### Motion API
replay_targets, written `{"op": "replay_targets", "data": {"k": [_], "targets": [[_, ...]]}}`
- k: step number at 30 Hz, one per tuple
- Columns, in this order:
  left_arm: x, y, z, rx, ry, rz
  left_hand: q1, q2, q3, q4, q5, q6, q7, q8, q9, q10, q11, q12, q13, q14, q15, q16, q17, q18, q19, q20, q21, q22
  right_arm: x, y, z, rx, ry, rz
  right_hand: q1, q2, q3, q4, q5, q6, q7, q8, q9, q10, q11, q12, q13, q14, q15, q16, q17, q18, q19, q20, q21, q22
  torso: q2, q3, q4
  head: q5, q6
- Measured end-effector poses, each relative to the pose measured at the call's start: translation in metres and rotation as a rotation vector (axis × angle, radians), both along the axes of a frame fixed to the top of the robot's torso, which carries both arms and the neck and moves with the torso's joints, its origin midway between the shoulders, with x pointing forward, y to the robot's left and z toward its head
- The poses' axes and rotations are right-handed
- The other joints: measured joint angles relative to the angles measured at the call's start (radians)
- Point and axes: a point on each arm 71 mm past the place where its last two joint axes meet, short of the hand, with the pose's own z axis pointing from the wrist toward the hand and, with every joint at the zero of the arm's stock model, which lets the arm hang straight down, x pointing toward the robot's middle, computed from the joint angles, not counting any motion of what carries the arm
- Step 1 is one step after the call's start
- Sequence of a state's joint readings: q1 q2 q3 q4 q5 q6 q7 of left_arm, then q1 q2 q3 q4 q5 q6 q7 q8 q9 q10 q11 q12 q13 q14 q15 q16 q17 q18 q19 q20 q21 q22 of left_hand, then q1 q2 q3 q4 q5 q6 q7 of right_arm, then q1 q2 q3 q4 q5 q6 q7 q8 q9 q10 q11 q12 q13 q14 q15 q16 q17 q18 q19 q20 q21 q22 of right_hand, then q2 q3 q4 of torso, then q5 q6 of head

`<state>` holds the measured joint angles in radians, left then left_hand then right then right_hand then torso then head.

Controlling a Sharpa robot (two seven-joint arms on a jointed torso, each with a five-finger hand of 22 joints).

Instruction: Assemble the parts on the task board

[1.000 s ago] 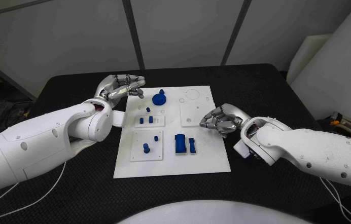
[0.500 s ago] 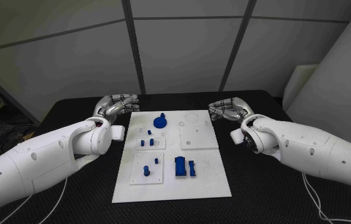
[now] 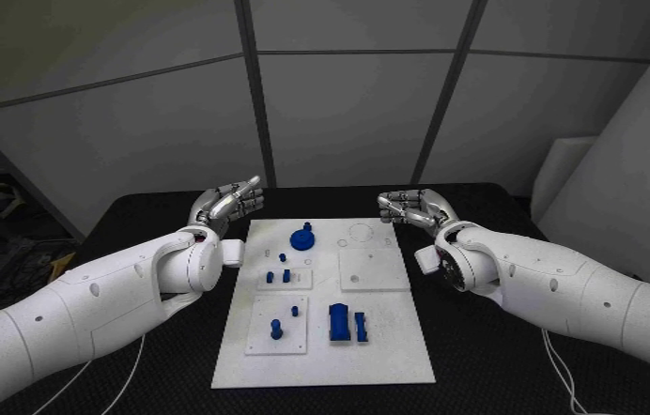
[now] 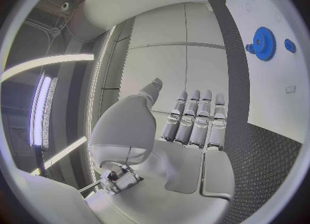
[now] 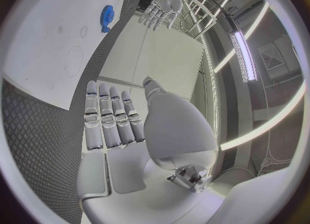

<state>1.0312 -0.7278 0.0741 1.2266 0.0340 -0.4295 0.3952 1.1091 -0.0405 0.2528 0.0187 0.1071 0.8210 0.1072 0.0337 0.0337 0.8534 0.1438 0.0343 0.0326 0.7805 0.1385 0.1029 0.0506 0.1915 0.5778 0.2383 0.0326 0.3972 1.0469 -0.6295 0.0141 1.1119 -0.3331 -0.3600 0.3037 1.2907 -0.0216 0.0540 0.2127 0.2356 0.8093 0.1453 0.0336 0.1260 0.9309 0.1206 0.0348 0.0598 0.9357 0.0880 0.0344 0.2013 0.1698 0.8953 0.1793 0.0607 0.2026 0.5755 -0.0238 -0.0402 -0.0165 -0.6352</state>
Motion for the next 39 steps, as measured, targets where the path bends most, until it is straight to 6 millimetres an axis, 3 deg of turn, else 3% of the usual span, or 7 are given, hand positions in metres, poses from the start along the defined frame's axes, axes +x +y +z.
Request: {"op": "replay_targets", "data": {"k": [1,8,14,15,18,24,39], "targets": [[-0.002,-0.002,0.000,0.000,0.002,-0.005,-0.056,0.008,-0.013,-0.004,-0.005,-0.041,-0.005,-0.007,-0.006,-0.043,-0.007,-0.006,-0.006,-0.040,-0.007,-0.006,-0.009,-0.071,-0.030,-0.011,-0.007,-0.020,-0.001,0.000,0.001,0.002,0.000,0.001,-0.054,0.004,-0.009,-0.009,-0.010,-0.034,-0.006,-0.006,-0.005,-0.039,-0.005,-0.006,-0.009,-0.039,-0.012,-0.006,-0.008,-0.009,-0.038,-0.008,-0.009,-0.008,-0.001,0.0012,0.0020,0.001,0.003],[-0.021,-0.030,0.006,0.000,-0.001,-0.055,-0.311,0.030,-0.071,-0.014,-0.064,-0.231,-0.062,-0.021,-0.025,-0.240,-0.041,-0.022,-0.024,-0.219,-0.039,-0.065,-0.037,-0.068,-0.163,-0.067,-0.019,-0.112,-0.017,0.016,0.011,0.059,-0.010,0.015,-0.350,0.016,-0.042,-0.054,-0.064,-0.220,-0.039,-0.019,-0.041,-0.253,-0.047,-0.024,-0.044,-0.255,-0.063,-0.021,-0.055,-0.032,-0.244,-0.049,-0.042,-0.055,-0.022,0.0167,0.0281,0.015,0.031],[-0.047,-0.060,0.014,0.018,-0.018,-0.077,-0.494,0.037,-0.112,-0.017,-0.088,-0.366,-0.091,-0.026,-0.030,-0.380,-0.095,-0.028,-0.029,-0.348,-0.096,-0.088,-0.046,-0.071,-0.258,-0.106,-0.027,-0.177,-0.044,0.032,0.028,0.150,-0.031,-0.015,-0.570,0.020,-0.050,-0.092,-0.104,-0.358,-0.092,-0.026,-0.096,-0.412,-0.095,-0.028,-0.054,-0.414,-0.079,-0.026,-0.089,-0.062,-0.396,-0.079,-0.050,-0.090,-0.030,0.0222,0.0372,0.016,0.035],[-0.050,-0.062,0.015,0.022,-0.023,-0.075,-0.518,0.037,-0.118,-0.017,-0.091,-0.384,-0.094,-0.026,-0.030,-0.399,-0.102,-0.028,-0.029,-0.365,-0.103,-0.090,-0.046,-0.123,-0.271,-0.111,-0.027,-0.186,-0.048,0.033,0.030,0.163,-0.033,-0.025,-0.599,0.020,-0.051,-0.096,-0.110,-0.376,-0.100,-0.026,-0.101,-0.433,-0.099,-0.028,-0.055,-0.435,-0.081,-0.026,-0.093,-0.062,-0.416,-0.083,-0.052,-0.094,-0.030,0.0225,0.0378,0.017,0.035],[-0.056,-0.066,0.018,0.038,-0.037,-0.059,-0.586,0.039,-0.133,-0.018,-0.096,-0.434,-0.099,-0.026,-0.031,-0.451,-0.118,-0.028,-0.030,-0.413,-0.116,-0.091,-0.048,-0.123,-0.306,-0.126,-0.027,-0.210,-0.058,0.037,0.036,0.196,-0.039,-0.062,-0.675,0.021,-0.052,-0.108,-0.123,-0.424,-0.118,-0.026,-0.111,-0.487,-0.107,-0.028,-0.056,-0.490,-0.084,-0.026,-0.106,-0.063,-0.469,-0.114,-0.054,-0.106,-0.031,0.0231,0.0390,0.017,0.035],[-0.058,-0.066,0.021,0.065,-0.058,-0.023,-0.706,0.040,-0.164,-0.019,-0.100,-0.523,-0.105,-0.029,-0.032,-0.543,-0.135,-0.029,-0.031,-0.497,-0.131,-0.097,-0.049,-0.125,-0.368,-0.169,-0.027,-0.253,-0.067,0.037,0.041,0.225,-0.044,-0.134,-0.811,0.022,-0.053,-0.154,-0.165,-0.509,-0.135,-0.030,-0.120,-0.585,-0.116,-0.028,-0.058,-0.588,-0.086,-0.030,-0.163,-0.118,-0.563,-0.155,-0.054,-0.162,-0.031,0.0235,0.0398,0.017,0.035],[-0.058,-0.064,0.022,0.084,-0.072,0.005,-0.887,0.041,-0.240,-0.018,-0.100,-0.657,-0.107,-0.029,-0.032,-0.683,-0.143,-0.028,-0.031,-0.625,-0.138,-0.097,-0.049,-0.124,-0.460,-0.234,-0.027,-0.349,-0.068,0.033,0.041,0.230,-0.050,-0.198,-1.024,0.022,-0.053,-0.200,-0.227,-0.643,-0.145,-0.030,-0.125,-0.739,-0.119,-0.031,-0.058,-0.743,-0.088,-0.030,-0.197,-0.148,-0.710,-0.177,-0.054,-0.198,-0.031,0.0238,0.0403,0.017,0.035]]}}
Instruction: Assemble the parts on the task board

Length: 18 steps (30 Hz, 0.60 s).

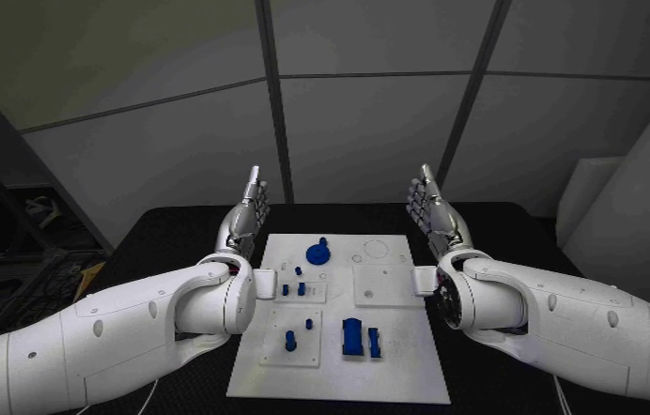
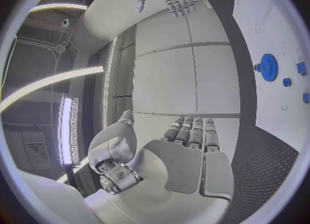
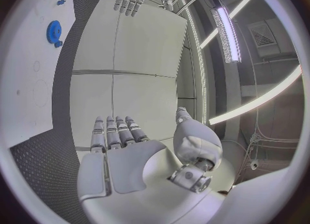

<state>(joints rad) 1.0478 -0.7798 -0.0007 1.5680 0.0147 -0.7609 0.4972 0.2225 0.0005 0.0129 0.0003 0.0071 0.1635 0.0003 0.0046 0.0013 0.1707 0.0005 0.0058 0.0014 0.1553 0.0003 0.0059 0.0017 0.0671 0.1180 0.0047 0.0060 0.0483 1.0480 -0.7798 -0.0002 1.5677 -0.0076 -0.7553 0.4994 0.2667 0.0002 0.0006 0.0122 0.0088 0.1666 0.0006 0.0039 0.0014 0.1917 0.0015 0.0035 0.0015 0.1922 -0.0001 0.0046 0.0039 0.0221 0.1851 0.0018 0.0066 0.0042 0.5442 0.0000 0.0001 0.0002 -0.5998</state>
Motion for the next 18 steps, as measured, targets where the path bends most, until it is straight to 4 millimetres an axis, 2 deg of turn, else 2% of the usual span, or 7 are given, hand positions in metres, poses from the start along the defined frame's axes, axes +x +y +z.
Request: {"op": "replay_targets", "data": {"k": [6,8,12,14,15,17,18], "targets": [[0.0000,0.0002,0.0001,0.002,-0.001,0.003,-0.047,0.000,-0.002,0.000,-0.004,-0.033,0.000,0.000,0.000,-0.036,-0.001,0.000,0.000,-0.030,0.001,0.000,0.000,0.000,-0.020,-0.005,0.000,-0.030,0.0000,-0.0004,0.0000,0.000,0.000,-0.006,-0.055,0.000,0.000,-0.005,0.000,-0.034,-0.001,0.000,0.000,-0.038,-0.003,0.000,0.000,-0.038,-0.001,0.000,-0.002,-0.001,-0.039,0.000,0.000,-0.001,0.000,0.0000,0.0000,0.000,0.000],[0.0000,0.0002,0.0001,0.002,-0.002,0.003,-0.061,-0.001,-0.007,0.000,-0.004,-0.042,0.000,0.000,0.000,-0.043,-0.001,0.000,0.000,-0.040,-0.002,0.000,0.000,0.000,-0.043,-0.004,0.000,-0.035,0.0000,-0.0005,0.0000,0.000,0.000,-0.007,-0.073,0.000,0.000,-0.005,-0.004,-0.043,-0.001,0.000,0.000,-0.052,-0.001,0.000,0.000,-0.052,-0.001,0.000,-0.002,-0.016,-0.049,0.000,0.000,-0.002,0.000,0.0000,0.0000,0.000,0.000],[0.0000,0.0003,0.0002,0.003,-0.002,0.004,-0.101,-0.001,-0.007,0.000,-0.004,-0.073,0.001,0.000,0.000,-0.076,0.000,0.000,0.000,-0.070,-0.001,0.000,-0.001,0.000,-0.097,-0.004,0.000,-0.044,0.0000,-0.0006,0.0000,0.001,0.000,-0.009,-0.100,-0.002,0.000,-0.005,-0.004,-0.062,-0.001,0.000,0.000,-0.072,-0.002,0.000,0.000,-0.071,0.000,0.000,-0.002,-0.015,-0.070,0.001,0.000,-0.003,0.000,0.0000,0.0000,0.000,0.000],[0.0000,0.0003,0.0002,0.003,-0.002,0.004,-0.172,0.000,-0.007,0.000,-0.004,-0.146,0.000,0.000,0.000,-0.152,0.000,0.000,0.000,-0.143,0.000,0.000,-0.001,0.000,-0.113,-0.004,0.000,-0.047,-0.0001,-0.0006,0.0000,0.001,0.000,-0.009,-0.150,-0.001,0.000,-0.005,-0.004,-0.117,-0.001,0.000,0.000,-0.108,-0.002,0.000,0.000,-0.106,0.000,0.000,-0.003,-0.015,-0.131,-0.001,0.000,-0.003,0.000,0.0000,0.0000,0.000,0.000],[0.0000,0.0003,0.0002,0.003,-0.002,0.005,-0.205,0.000,-0.007,0.000,-0.004,-0.154,-0.001,0.000,0.000,-0.161,-0.001,0.000,0.000,-0.150,0.000,0.000,-0.001,0.001,-0.113,-0.004,0.000,-0.047,-0.0001,-0.0006,0.0000,0.001,0.000,-0.010,-0.169,-0.001,0.000,-0.005,-0.004,-0.147,0.000,0.000,0.000,-0.160,-0.002,0.000,0.000,-0.160,0.000,0.000,-0.003,-0.015,-0.163,-0.002,0.000,-0.003,0.000,0.0001,-0.0001,0.000,0.000],[0.0000,0.0003,0.0002,0.003,-0.002,0.005,-0.214,0.001,-0.007,0.000,-0.004,-0.160,0.000,0.000,0.000,-0.167,0.000,0.000,0.000,-0.150,0.000,0.000,-0.001,0.000,-0.113,-0.004,0.000,-0.047,-0.0001,-0.0006,0.0000,0.001,0.000,-0.010,-0.247,-0.001,0.000,-0.005,-0.004,-0.162,-0.001,0.000,0.000,-0.183,-0.001,0.000,-0.001,-0.185,0.000,0.000,-0.003,-0.015,-0.180,-0.002,0.000,-0.003,0.000,0.0001,0.0000,0.000,0.000],[0.0000,0.0003,0.0002,0.003,-0.003,0.005,-0.216,-0.001,-0.007,0.000,-0.004,-0.160,0.000,0.000,0.000,-0.167,0.000,0.000,0.000,-0.150,0.000,0.000,-0.001,0.001,-0.113,-0.004,0.000,-0.047,-0.0001,-0.0007,0.0000,0.001,0.000,-0.011,-0.258,-0.001,0.000,-0.005,-0.004,-0.162,-0.001,0.000,0.000,-0.187,-0.002,0.000,-0.001,-0.189,0.000,0.000,-0.003,-0.015,-0.180,-0.002,0.000,-0.003,0.000,0.0000,0.0000,0.000,0.000]]}}
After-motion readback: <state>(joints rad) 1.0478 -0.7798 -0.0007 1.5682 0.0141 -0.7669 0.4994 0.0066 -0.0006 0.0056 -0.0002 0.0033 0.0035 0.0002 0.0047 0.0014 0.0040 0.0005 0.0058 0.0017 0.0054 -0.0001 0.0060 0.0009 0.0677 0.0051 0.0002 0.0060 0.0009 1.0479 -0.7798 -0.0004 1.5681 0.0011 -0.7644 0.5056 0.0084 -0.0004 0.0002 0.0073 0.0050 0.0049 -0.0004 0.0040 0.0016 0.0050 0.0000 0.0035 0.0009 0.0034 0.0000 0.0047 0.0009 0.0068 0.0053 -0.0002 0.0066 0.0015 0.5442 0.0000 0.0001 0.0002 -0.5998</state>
